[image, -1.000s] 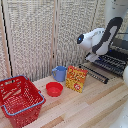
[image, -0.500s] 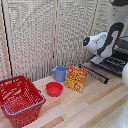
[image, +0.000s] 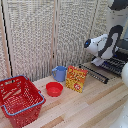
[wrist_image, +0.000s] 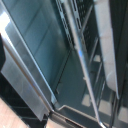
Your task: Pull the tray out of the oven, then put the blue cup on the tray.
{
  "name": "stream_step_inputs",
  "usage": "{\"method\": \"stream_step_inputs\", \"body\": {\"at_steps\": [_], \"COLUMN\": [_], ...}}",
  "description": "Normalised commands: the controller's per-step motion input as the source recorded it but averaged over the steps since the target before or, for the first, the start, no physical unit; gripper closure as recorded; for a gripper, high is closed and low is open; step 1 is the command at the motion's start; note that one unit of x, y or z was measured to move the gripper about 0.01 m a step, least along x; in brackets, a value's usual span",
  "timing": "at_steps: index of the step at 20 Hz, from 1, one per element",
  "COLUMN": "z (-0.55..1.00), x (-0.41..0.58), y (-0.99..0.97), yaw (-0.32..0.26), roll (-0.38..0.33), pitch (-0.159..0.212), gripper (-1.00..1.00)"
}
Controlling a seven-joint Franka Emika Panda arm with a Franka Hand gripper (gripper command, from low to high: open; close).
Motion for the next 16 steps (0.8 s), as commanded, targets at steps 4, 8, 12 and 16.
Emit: {"method": "stream_step_inputs", "body": {"at_steps": [4, 8, 12, 16], "z": [0.19, 0.35, 0.26, 0.04], "x": [-0.021, 0.000, -0.020, -0.061], "y": [-0.25, -0.63, -0.32, -0.04], "yaw": [-0.056, -0.028, 0.028, -0.010], "roll": [-0.010, 0.000, 0.000, 0.017], "pitch": [0.000, -0.001, 0.000, 0.000], "gripper": [1.00, 1.00, 1.00, 1.00]}}
